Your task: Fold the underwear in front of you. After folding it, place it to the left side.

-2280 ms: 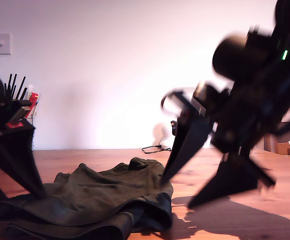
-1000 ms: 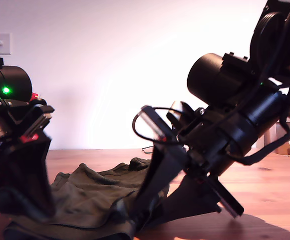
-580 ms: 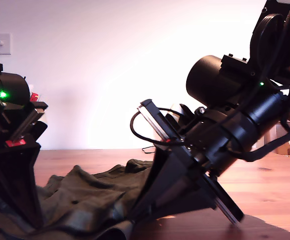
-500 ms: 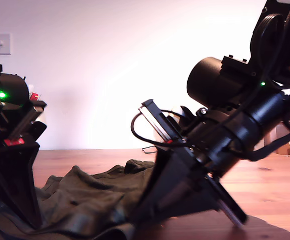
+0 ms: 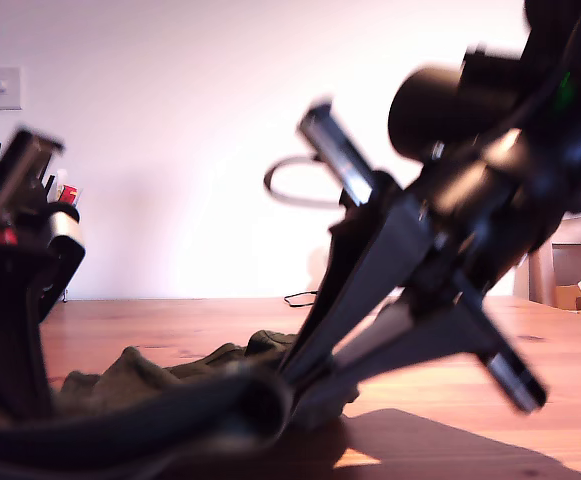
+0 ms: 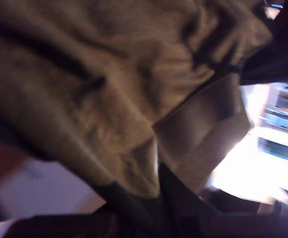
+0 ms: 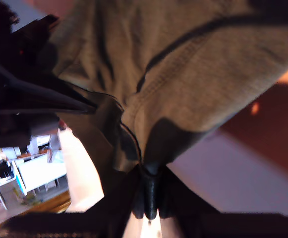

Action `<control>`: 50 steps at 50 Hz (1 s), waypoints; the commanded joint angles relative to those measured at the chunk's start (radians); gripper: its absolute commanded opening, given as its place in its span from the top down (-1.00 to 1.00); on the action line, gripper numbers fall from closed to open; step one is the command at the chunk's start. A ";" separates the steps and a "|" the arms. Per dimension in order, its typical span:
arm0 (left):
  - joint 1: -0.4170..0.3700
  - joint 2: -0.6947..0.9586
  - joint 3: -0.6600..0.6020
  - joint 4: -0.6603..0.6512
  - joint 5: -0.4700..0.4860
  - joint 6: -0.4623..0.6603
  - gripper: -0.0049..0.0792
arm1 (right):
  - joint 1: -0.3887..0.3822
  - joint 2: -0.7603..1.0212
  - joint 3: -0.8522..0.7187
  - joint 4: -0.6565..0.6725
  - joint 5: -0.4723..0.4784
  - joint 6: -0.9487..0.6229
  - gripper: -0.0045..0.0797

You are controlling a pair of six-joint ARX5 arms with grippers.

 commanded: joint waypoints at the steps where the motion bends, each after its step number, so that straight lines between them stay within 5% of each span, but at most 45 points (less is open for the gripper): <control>1: -0.003 0.000 -0.019 -0.014 0.051 0.013 0.93 | 0.005 -0.013 0.001 -0.014 -0.005 0.002 0.92; 15: 0.017 -0.050 -0.016 -0.021 0.114 0.019 0.93 | -0.001 -0.017 0.034 -0.049 -0.029 0.003 0.92; 28: 0.113 -0.050 -0.016 0.023 0.111 0.019 0.93 | -0.048 -0.017 0.122 -0.051 -0.024 0.000 0.92; 50: 0.230 -0.050 -0.016 0.229 0.108 -0.067 0.93 | -0.085 -0.016 0.138 -0.032 0.148 -0.002 0.92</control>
